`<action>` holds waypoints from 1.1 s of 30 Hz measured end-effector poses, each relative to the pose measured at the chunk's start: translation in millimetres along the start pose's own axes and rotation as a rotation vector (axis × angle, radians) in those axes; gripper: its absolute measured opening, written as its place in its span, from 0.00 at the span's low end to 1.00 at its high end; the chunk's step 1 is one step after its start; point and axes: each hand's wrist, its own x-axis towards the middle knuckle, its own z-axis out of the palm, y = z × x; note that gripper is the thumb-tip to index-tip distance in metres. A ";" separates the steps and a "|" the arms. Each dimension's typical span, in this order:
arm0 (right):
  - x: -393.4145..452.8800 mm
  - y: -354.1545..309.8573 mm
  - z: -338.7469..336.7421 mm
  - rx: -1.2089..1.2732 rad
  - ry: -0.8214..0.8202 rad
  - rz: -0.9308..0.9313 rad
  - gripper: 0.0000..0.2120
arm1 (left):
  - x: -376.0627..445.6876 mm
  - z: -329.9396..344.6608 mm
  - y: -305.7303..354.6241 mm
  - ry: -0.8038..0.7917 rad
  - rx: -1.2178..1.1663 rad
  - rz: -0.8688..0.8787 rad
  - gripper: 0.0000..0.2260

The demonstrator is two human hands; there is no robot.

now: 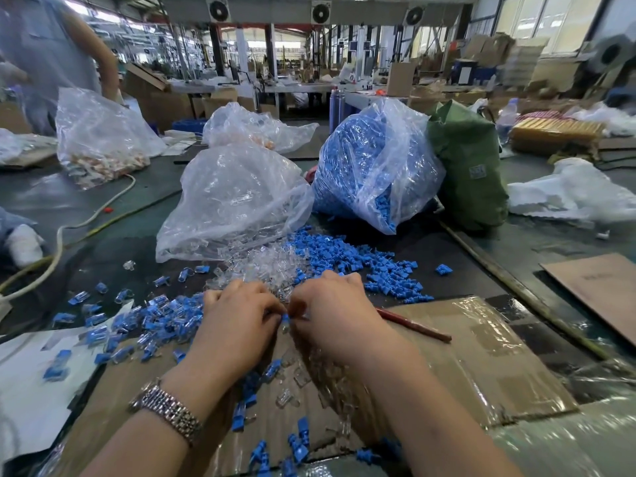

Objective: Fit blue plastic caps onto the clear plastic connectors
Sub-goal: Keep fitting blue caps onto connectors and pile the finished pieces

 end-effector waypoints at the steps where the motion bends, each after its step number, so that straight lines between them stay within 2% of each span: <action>1: -1.5 4.7 -4.4 0.090 0.034 0.038 0.04 | -0.8 -0.5 1.0 0.028 -0.026 0.017 0.08; 2: -3.0 10.5 -8.3 0.192 0.064 0.084 0.01 | -1.8 -0.7 2.6 0.059 -0.060 0.045 0.08; 5: -7.6 27.2 -15.3 0.425 0.147 0.210 0.04 | -6.2 -3.5 12.4 0.072 -0.193 0.164 0.10; 7: -9.7 34.7 -16.9 0.511 0.193 0.255 0.07 | -9.2 -5.1 19.5 -0.009 -0.246 0.254 0.14; 10: -8.7 39.1 -15.2 0.576 0.199 0.263 0.10 | -10.7 -1.8 25.6 -0.122 -0.148 0.336 0.17; 15: -8.8 37.4 -11.7 0.597 0.191 0.315 0.06 | -8.7 -2.2 20.6 -0.029 -0.184 0.290 0.10; 21: -9.1 34.9 -12.0 0.710 0.157 0.319 0.06 | -12.1 -7.0 21.4 0.041 -0.318 0.211 0.12; 24: -9.4 35.0 -12.3 0.775 0.173 0.309 0.05 | -11.6 -6.6 22.3 0.021 -0.382 0.139 0.08; 27: -12.0 34.1 -15.2 0.929 0.188 0.273 0.03 | -9.1 -8.7 18.3 -0.010 -0.754 -0.050 0.04; 29: -13.2 31.3 -16.9 1.015 0.190 0.204 0.02 | -8.6 -13.5 12.1 -0.052 -1.046 -0.167 0.07; 31: -13.8 28.6 -17.5 1.030 0.203 0.146 0.03 | -7.8 -15.3 7.0 -0.112 -1.262 -0.204 0.13; 33: -13.3 26.5 -16.9 1.031 0.216 0.120 0.03 | -6.6 -15.6 7.9 -0.133 -1.381 -0.194 0.13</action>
